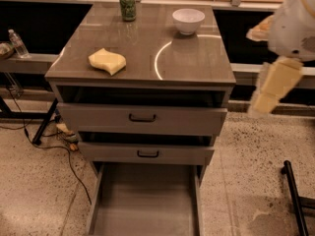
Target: Place sponge into bottom drawer
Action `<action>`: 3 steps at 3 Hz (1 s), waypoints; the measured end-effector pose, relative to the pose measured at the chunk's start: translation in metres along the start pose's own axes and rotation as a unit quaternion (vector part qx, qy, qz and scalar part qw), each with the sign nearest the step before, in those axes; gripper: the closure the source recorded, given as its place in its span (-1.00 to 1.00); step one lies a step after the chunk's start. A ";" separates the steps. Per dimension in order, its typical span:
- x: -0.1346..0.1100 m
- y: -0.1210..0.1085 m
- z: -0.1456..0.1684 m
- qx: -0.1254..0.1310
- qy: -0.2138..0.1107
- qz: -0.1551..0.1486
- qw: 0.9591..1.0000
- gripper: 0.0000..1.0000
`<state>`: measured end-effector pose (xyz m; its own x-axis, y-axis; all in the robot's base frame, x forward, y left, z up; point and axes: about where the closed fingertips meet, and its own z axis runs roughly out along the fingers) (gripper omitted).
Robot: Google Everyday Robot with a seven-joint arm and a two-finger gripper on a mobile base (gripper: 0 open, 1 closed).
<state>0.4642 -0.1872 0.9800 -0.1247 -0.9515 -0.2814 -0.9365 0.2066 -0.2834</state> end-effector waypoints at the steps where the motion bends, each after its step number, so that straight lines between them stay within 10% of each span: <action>1: -0.063 -0.022 0.035 -0.006 -0.078 -0.050 0.996 -1.00; 2: -0.137 -0.041 0.055 0.001 -0.160 -0.080 0.984 -1.00; 3: -0.137 -0.040 0.055 0.001 -0.159 -0.081 0.984 -1.00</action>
Offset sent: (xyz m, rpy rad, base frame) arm 0.1138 0.2258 0.0139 0.4303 -0.1748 0.3648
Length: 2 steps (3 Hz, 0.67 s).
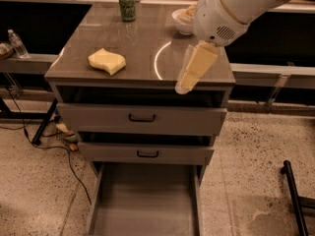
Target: Place sponge into bottom drawer
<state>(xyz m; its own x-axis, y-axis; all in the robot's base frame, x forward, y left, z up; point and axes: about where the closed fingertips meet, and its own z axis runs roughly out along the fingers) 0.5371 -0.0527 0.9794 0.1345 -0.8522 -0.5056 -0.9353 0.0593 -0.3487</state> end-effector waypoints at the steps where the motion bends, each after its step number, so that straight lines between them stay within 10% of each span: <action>1: 0.001 -0.004 0.009 0.009 -0.013 0.015 1.000 -1.00; 2: -0.005 -0.023 0.046 0.018 -0.040 0.037 0.998 -1.00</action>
Offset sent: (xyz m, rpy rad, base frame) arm 0.0958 0.0637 -0.0629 0.2279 0.0082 -0.0959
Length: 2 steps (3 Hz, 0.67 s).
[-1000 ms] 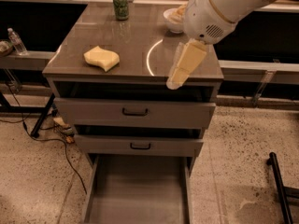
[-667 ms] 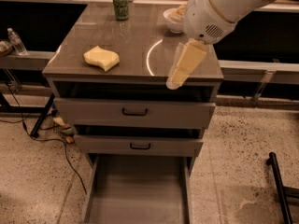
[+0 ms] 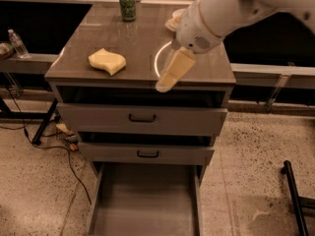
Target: Place sponge into bottom drawer
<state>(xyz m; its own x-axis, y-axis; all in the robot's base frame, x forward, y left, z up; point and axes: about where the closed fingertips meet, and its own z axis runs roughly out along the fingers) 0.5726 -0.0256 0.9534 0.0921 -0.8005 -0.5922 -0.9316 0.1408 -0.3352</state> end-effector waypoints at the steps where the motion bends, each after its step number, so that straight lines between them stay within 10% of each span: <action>1: -0.010 -0.029 0.047 0.009 -0.031 0.011 0.999 -1.00; 2: -0.034 -0.063 0.105 0.012 -0.067 0.020 0.997 -1.00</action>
Offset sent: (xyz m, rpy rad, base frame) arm 0.1316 0.1065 -0.0413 0.2009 -0.0356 -0.0026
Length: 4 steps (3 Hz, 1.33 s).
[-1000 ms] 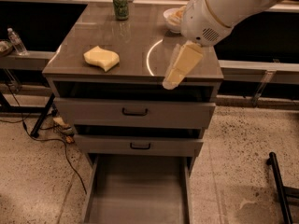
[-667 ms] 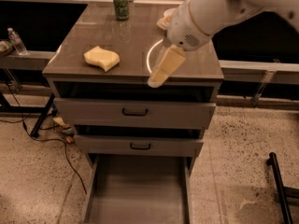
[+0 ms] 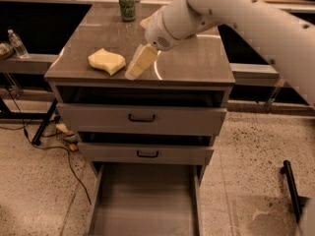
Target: Place sponge into bottom drawer
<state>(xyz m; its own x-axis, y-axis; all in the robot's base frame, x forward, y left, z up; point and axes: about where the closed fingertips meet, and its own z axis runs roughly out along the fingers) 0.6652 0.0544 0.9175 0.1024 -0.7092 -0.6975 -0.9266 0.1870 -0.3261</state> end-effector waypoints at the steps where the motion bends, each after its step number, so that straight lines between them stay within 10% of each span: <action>1: -0.012 -0.010 0.033 -0.005 -0.015 0.006 1.000 -1.00; 4: 0.007 -0.029 0.101 0.019 -0.026 0.062 0.998 -0.94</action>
Offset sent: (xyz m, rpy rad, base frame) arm 0.0728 0.0661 -0.0373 0.0864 0.0021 -0.0450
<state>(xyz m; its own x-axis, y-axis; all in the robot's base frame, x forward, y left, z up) 0.7292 0.1130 0.8574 0.0067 -0.6426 -0.7662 -0.9194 0.2974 -0.2575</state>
